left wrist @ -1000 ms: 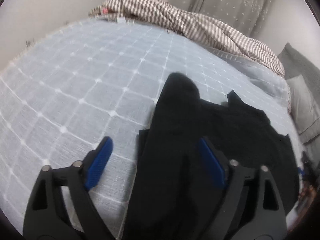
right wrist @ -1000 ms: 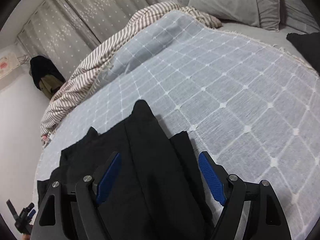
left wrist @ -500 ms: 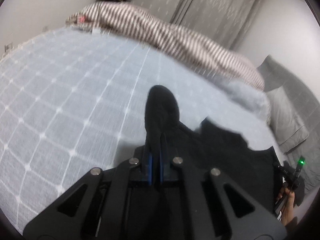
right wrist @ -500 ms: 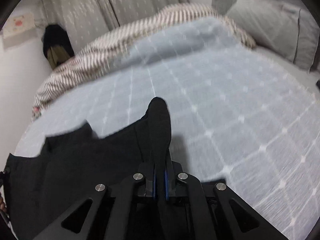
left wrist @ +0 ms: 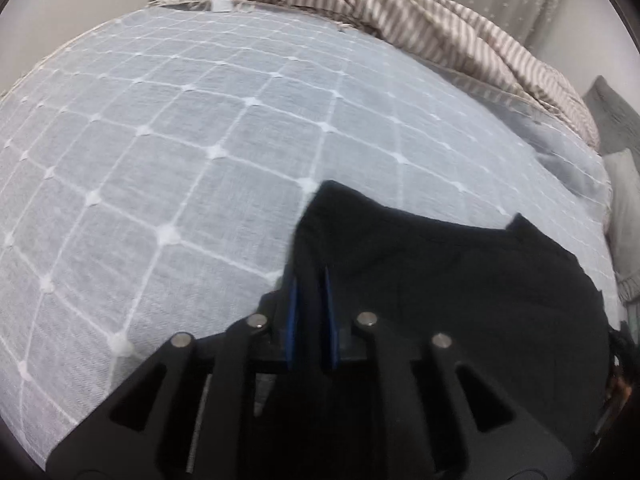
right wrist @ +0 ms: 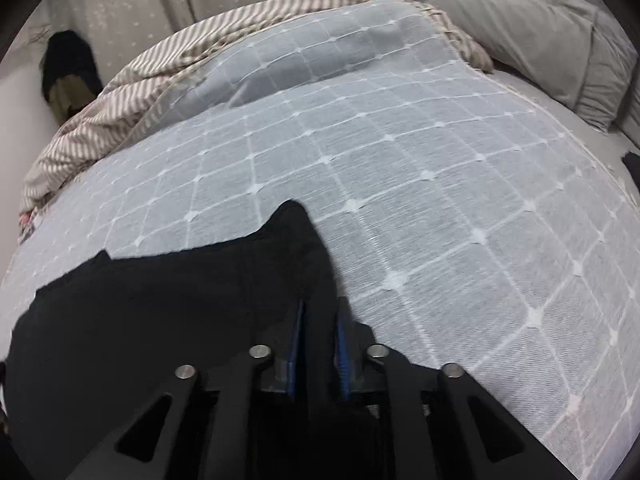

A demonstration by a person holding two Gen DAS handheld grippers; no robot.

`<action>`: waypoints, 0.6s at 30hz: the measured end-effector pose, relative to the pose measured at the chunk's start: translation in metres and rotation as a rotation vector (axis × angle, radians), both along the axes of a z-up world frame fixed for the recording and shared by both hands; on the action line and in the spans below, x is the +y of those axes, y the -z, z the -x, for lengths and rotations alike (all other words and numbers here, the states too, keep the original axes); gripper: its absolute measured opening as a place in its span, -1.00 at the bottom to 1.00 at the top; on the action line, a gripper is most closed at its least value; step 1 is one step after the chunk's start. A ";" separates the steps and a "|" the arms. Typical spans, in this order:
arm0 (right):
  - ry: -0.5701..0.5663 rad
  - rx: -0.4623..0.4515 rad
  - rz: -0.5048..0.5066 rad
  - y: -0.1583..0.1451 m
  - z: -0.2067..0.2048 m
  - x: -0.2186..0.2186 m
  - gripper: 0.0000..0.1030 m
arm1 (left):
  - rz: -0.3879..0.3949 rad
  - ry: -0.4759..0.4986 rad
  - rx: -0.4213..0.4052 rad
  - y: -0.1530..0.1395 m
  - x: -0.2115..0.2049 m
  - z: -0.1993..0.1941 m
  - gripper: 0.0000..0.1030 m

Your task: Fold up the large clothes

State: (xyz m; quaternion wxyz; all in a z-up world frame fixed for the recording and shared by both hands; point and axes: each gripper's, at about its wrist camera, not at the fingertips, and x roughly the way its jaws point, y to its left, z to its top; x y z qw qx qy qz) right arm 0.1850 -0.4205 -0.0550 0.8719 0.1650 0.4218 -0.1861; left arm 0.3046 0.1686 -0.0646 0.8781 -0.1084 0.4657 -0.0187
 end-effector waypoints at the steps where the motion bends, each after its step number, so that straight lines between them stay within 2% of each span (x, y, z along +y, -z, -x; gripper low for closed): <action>1: 0.014 -0.001 0.024 -0.006 0.004 0.000 -0.44 | -0.026 -0.016 -0.023 -0.009 0.000 0.005 -0.68; 3: 0.012 -0.018 0.064 -0.020 0.011 0.003 -0.42 | -0.079 -0.018 -0.084 -0.030 -0.005 0.016 -0.60; 5: -0.006 -0.048 0.107 -0.036 0.013 0.015 -0.39 | -0.078 0.012 -0.135 -0.049 -0.012 0.023 -0.21; 6: -0.026 -0.076 0.126 -0.047 0.013 0.028 -0.35 | -0.043 0.045 -0.164 -0.061 -0.020 0.030 0.11; 7: -0.049 -0.104 0.131 -0.056 0.010 0.042 -0.19 | -0.021 0.069 -0.177 -0.065 -0.025 0.033 0.26; 8: -0.077 -0.130 0.125 -0.063 0.007 0.055 0.00 | 0.011 0.114 -0.191 -0.071 -0.037 0.038 0.27; 9: -0.105 -0.150 0.116 -0.067 0.004 0.067 0.44 | 0.030 0.151 -0.191 -0.072 -0.047 0.039 0.31; 10: -0.155 -0.179 0.099 -0.072 0.000 0.085 0.59 | 0.041 0.187 -0.183 -0.070 -0.056 0.039 0.39; 12: -0.273 -0.202 0.064 -0.072 -0.007 0.115 0.59 | 0.039 0.237 -0.159 -0.060 -0.071 0.033 0.47; 14: -0.360 -0.165 0.020 -0.059 -0.019 0.137 0.59 | 0.020 0.240 -0.116 -0.045 -0.075 0.024 0.47; 16: -0.367 -0.112 0.018 -0.041 -0.029 0.138 0.59 | -0.027 0.193 -0.055 -0.020 -0.064 0.013 0.47; 17: -0.346 -0.079 0.027 -0.030 -0.032 0.130 0.59 | -0.065 0.142 -0.006 -0.004 -0.048 0.007 0.47; 18: -0.306 -0.031 0.037 -0.017 -0.033 0.113 0.59 | -0.066 0.097 0.031 0.006 -0.033 0.004 0.47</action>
